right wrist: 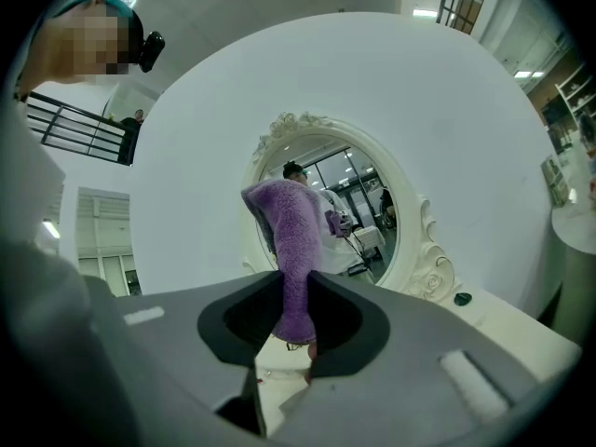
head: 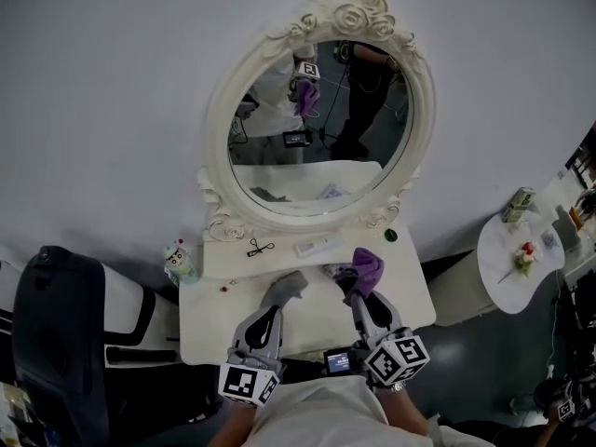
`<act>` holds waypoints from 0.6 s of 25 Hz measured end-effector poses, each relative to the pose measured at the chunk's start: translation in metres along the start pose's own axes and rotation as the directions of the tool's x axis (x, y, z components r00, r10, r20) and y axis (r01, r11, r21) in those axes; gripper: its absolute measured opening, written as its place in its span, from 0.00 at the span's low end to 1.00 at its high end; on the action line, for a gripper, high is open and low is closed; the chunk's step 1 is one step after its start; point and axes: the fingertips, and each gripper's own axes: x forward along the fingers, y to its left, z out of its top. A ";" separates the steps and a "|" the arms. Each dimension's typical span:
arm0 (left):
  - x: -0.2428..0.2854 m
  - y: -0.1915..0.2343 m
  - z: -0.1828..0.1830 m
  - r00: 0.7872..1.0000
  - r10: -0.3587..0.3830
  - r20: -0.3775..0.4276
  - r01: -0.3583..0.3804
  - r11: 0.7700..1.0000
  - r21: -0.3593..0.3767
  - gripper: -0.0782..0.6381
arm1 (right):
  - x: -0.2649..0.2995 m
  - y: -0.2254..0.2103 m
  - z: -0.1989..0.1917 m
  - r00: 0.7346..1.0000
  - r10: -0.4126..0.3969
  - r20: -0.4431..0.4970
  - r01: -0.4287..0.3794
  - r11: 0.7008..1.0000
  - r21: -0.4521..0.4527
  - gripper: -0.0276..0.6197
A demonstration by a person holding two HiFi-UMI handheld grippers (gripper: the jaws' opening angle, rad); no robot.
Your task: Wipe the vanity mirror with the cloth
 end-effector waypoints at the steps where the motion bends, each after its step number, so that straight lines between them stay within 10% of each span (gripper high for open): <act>1: 0.003 0.003 0.002 1.000 0.009 0.004 -0.009 1.000 -0.003 0.11 | 0.008 -0.002 0.006 1.000 -0.004 -0.007 0.004 1.000 -0.012 0.18; 15: 0.068 0.024 0.073 0.969 0.242 0.043 -0.244 0.969 0.048 0.11 | 0.153 -0.011 0.167 0.991 0.126 0.041 -0.115 0.972 -0.205 0.18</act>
